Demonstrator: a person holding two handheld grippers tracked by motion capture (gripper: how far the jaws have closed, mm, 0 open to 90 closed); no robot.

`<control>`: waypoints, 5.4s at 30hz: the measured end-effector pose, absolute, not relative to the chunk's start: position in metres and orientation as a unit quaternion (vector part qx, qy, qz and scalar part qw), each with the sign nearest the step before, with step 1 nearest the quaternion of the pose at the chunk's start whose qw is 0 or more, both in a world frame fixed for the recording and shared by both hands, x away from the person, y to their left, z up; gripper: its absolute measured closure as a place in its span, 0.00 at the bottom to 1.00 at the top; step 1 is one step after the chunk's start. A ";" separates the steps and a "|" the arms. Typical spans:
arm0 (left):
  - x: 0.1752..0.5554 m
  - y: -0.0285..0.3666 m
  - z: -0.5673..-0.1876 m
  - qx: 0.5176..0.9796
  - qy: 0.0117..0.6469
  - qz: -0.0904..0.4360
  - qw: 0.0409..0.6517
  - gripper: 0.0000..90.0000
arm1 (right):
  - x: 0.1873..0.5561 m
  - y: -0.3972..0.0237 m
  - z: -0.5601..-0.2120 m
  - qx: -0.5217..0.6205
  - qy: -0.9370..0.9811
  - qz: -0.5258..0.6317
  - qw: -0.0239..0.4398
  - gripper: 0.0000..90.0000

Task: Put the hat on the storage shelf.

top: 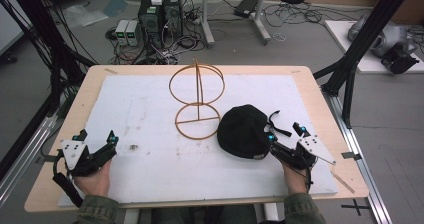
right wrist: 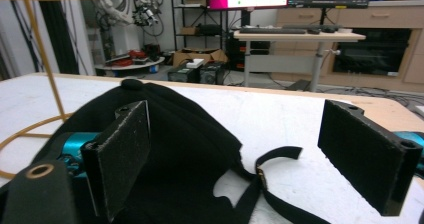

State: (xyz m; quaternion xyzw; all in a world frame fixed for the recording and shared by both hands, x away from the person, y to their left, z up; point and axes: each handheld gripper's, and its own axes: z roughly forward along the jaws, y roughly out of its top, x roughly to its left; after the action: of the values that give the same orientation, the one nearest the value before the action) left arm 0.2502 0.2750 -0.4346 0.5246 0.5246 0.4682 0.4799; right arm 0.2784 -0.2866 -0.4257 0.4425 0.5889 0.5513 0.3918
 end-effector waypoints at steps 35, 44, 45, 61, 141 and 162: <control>0.249 0.277 -0.435 0.527 0.527 0.462 0.481 0.18 | 0.294 -0.243 -0.430 0.393 0.653 0.548 0.344 0.14; 0.249 0.278 -0.436 0.524 0.528 0.462 0.483 0.18 | 0.297 -0.235 -0.433 0.388 0.668 0.541 0.332 0.16; 0.249 0.278 -0.436 0.525 0.529 0.461 0.482 0.18 | 0.298 -0.235 -0.433 0.390 0.668 0.541 0.330 0.16; 0.249 0.278 -0.436 0.526 0.531 0.459 0.481 0.18 | 0.299 -0.229 -0.430 0.389 0.694 0.523 0.306 0.68; 0.248 0.284 -0.435 0.518 0.540 0.454 0.483 0.18 | 0.282 -0.258 -0.339 0.335 0.526 0.671 0.400 0.98; 0.248 0.275 -0.439 0.530 0.528 0.440 0.497 0.19 | 0.321 -0.212 -0.287 0.297 0.536 0.696 0.373 0.97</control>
State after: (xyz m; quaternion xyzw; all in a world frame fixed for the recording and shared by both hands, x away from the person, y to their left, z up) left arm 0.2484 0.2748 -0.4387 0.5299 0.5276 0.4405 0.4968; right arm 0.3213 -0.2117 -0.2866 0.2974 0.5358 0.6964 0.3734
